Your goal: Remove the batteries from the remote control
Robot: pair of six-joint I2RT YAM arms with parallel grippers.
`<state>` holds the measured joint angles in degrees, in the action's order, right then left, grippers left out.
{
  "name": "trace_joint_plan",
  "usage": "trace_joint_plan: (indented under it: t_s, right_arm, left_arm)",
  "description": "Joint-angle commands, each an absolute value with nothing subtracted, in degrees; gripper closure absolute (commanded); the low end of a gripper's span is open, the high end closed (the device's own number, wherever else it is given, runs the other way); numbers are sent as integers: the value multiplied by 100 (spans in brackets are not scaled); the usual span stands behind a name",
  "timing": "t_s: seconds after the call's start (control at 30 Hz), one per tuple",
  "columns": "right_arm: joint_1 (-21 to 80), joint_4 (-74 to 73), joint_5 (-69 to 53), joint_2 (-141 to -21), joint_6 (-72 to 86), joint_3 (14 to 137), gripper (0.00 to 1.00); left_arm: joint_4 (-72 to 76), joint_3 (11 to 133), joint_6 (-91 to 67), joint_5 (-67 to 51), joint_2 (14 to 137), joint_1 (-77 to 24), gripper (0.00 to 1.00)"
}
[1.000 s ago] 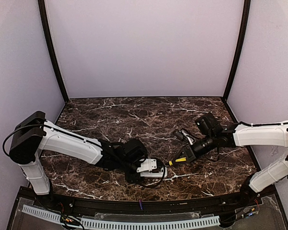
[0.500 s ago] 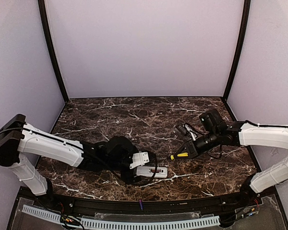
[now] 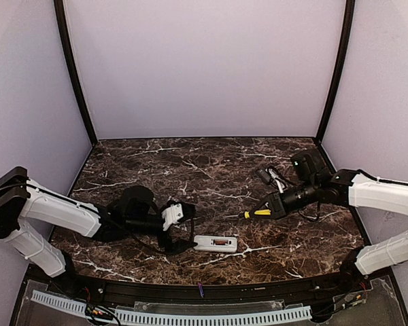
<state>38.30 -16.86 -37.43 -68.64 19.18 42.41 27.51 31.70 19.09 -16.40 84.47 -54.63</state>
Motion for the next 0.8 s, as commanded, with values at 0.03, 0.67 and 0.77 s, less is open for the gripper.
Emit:
trace_joint_plan:
  t_s: [0.03,0.67,0.77]
  right_arm:
    - [3797,-1658,-3744,-6554,2007,4131,100]
    - [3794,-1599,-3889,-6660,1921,4111,100]
    - [3789,-1597,-3902,-6688,1887,4131,100]
  left_arm:
    - [3709,2966,2378,-2553,9006,-5447,2]
    - [3432,3930,2760,-3806,10623,-5033,8]
    - [3387,4003,2798,-3872,10738,-5030,9]
